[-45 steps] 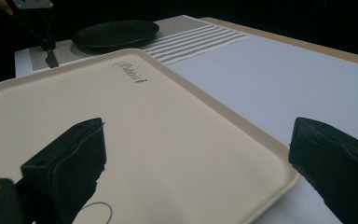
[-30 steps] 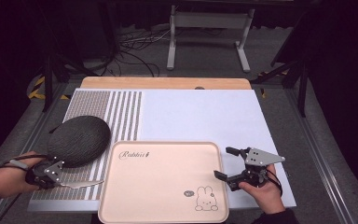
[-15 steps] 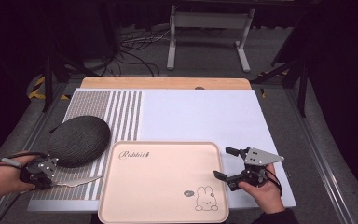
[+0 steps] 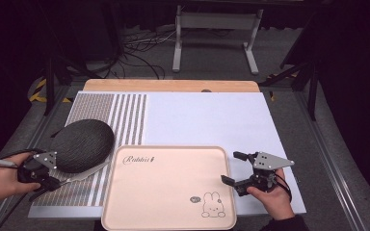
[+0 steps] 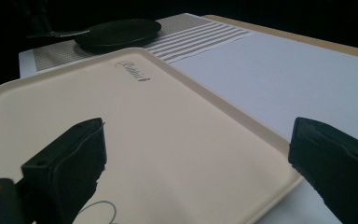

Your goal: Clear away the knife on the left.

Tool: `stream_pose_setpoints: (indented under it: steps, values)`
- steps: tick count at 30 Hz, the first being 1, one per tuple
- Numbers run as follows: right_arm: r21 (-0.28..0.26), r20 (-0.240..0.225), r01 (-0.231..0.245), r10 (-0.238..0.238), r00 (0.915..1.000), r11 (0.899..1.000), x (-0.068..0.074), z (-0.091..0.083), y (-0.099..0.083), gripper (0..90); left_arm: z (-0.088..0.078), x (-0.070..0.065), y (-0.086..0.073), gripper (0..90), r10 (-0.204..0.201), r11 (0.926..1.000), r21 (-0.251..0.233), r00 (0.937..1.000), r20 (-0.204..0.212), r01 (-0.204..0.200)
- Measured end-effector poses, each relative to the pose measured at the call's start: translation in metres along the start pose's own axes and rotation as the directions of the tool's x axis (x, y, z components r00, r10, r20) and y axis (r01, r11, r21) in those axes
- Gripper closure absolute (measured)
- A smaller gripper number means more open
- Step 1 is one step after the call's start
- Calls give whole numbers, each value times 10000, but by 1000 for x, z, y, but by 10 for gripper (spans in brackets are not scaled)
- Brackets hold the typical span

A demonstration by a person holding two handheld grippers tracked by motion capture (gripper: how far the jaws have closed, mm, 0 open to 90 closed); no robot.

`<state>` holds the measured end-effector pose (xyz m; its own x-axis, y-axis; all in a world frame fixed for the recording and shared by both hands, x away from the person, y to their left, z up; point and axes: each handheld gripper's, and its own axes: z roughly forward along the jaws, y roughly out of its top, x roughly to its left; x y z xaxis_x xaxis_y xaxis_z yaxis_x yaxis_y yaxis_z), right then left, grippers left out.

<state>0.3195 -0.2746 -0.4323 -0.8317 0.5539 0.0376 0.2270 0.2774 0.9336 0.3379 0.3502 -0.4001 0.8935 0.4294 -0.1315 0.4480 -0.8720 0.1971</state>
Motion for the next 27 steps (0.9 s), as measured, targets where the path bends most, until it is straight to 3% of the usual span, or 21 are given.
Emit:
stream_pose_setpoints:
  steps: [5, 11, 14, 15, 18, 22, 25, 26, 27]
  values:
    - [-70, 29, -26, 26, 10000, 10000, -1, -2, 0, 50, 1, -4, 8, 798, -454, 9988, 218, 9979, 467, 445]
    - [-87, 20, -48, 48, 10000, 10000, -1, -3, 0, 50, -3, -11, 17, 798, -724, 9972, -162, 9957, 572, 734]
    - [-88, 36, -38, 38, 10000, 10000, -1, -3, 0, 50, -5, -12, 23, 798, -1258, 9915, -291, 9911, 439, 1272]
    - [-74, 52, -35, 35, 10000, 10000, -1, -4, 0, 50, -6, -14, 26, 798, -1534, 9877, -284, 9880, 197, 1539]
    - [-69, 232, -66, 67, 9997, 10000, -2, -7, 0, 51, -6, -14, 32, 798, -1750, 9844, -184, 9845, -71, 1749]
    - [-111, 357, -99, 103, 9993, 9999, -2, -10, -1, 51, -6, -16, 39, 798, -2009, 9791, -319, 9796, -48, 2007]
    - [-98, 425, -131, 135, 9990, 9999, -2, -12, -2, 51, -8, -21, 47, 798, -2441, 9694, -361, 9691, -344, 2428]
    - [-99, 422, -137, 141, 9990, 9999, -2, -13, -2, 51, -9, -22, 50, 799, -2587, 9657, -413, 9635, -689, 2564]
    - [-96, 462, -146, 150, 9988, 9998, -2, -14, -3, 51, -9, -22, 52, 798, -2595, 9654, -458, 9628, -759, 2566]
